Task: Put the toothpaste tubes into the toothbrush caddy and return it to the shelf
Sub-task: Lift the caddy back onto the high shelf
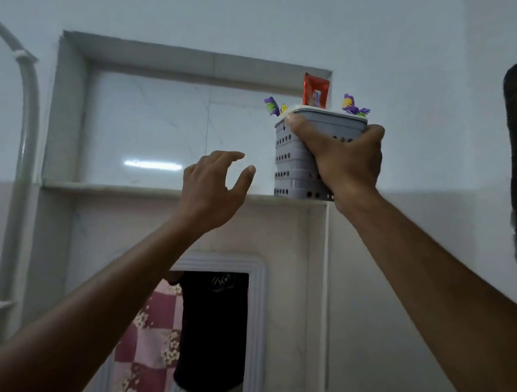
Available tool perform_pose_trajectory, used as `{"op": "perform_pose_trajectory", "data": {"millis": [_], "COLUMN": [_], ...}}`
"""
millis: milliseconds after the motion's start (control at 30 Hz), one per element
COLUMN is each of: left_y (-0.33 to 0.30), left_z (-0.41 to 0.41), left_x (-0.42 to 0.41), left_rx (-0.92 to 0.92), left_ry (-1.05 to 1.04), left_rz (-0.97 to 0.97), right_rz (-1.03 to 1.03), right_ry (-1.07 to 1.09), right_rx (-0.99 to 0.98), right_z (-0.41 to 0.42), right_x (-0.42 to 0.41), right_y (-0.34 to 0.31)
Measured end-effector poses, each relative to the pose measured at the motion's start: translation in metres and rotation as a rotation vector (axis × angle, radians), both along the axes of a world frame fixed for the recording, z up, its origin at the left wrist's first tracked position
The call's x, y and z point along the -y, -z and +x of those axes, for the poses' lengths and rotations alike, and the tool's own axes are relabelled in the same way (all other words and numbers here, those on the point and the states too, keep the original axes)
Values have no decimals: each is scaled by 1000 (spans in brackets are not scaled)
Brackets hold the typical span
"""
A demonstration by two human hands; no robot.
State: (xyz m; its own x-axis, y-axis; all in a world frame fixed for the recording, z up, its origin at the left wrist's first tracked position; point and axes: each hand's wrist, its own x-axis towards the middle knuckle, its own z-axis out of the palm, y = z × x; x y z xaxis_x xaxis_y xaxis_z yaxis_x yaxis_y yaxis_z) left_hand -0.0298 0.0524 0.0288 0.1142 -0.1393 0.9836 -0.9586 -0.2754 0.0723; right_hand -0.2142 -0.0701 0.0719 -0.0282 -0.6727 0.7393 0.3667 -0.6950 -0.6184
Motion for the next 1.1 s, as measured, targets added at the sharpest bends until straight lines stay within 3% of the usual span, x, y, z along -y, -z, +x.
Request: {"op": "perform_pose_trajectory", "data": {"millis": [100, 267, 367, 600, 767, 933, 1100], "left_y": [-13, -6, 1, 5, 5, 6, 5], "left_z": [21, 65, 73, 78, 76, 79, 79], "left_x": [15, 49, 54, 57, 56, 57, 58], "left_rx": [16, -113, -46, -22, -15, 14, -9], "left_ry": [-99, -221, -326, -325, -346, -360, -367], "left_rz": [50, 187, 171, 147, 155, 122, 130], "right_rz": [-25, -29, -8, 6, -135, -153, -196], "right_ry": [25, 142, 170, 119, 153, 147, 145], "right_rx": [4, -81, -124, -205, -283, -535, -625], "right_z": [19, 62, 78, 106, 121, 130, 132], "right_x": [5, 28, 41, 63, 74, 75, 82], "right_y": [-23, -34, -29, -21, -5, 12, 16]}}
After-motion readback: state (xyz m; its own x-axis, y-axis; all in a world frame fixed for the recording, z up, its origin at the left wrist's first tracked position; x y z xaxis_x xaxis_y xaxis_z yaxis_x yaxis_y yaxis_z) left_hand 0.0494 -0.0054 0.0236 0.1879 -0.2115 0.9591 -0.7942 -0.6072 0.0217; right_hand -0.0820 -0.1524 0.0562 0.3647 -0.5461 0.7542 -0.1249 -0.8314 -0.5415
